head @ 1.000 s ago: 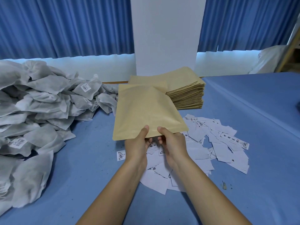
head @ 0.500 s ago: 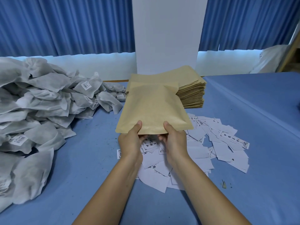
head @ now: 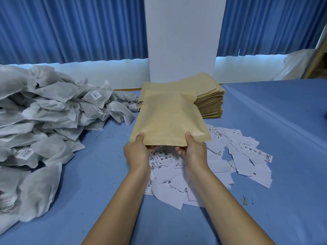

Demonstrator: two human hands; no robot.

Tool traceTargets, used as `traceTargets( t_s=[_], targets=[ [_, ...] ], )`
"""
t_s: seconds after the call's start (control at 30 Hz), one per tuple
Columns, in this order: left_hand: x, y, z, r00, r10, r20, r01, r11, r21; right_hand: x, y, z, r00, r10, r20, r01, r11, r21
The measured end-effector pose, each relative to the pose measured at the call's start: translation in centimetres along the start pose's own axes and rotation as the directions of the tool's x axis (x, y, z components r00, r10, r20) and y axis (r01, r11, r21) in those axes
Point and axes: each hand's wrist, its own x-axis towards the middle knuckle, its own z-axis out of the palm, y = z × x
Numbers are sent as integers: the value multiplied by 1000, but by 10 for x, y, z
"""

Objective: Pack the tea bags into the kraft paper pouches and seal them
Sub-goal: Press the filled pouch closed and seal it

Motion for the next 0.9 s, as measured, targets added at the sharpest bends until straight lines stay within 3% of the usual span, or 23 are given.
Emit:
traceTargets(
  t_s=[0.2, 0.27, 0.37, 0.53, 0.63, 0.73, 0.8, 0.9],
  targets=[
    [8, 6, -5, 995, 45, -83, -53, 994, -96, 6, -5, -11, 987, -131, -97, 125, 990, -59],
    [4, 2, -3, 999, 34, 18, -32, 995, -96, 8, -5, -12, 986, -138, -92, 128, 986, -108],
    [-15, -14, 7, 942, -99, 320, 87, 995, 53, 3, 0, -7, 990, -132, -51, 122, 979, -164],
    [-18, -24, 12, 928, -80, 365, 26, 988, 151, -3, 4, -3, 994, 46, 103, -50, 998, 36],
    [-16, -19, 11, 951, -96, 295, 65, 991, 113, 0, 6, -2, 993, 48, 107, -49, 999, 14],
    [7, 0, 0, 1000, -7, 12, 7, 1000, -25, 3, 3, -3, 998, 30, 63, -29, 1000, -8],
    [22, 9, -8, 993, 81, -90, -73, 993, 88, 3, 1, -5, 998, 33, 61, -35, 999, 27],
    [23, 10, -9, 987, 143, -70, -126, 970, 206, 5, -3, -6, 999, 17, 50, -16, 1000, -10]
  ],
)
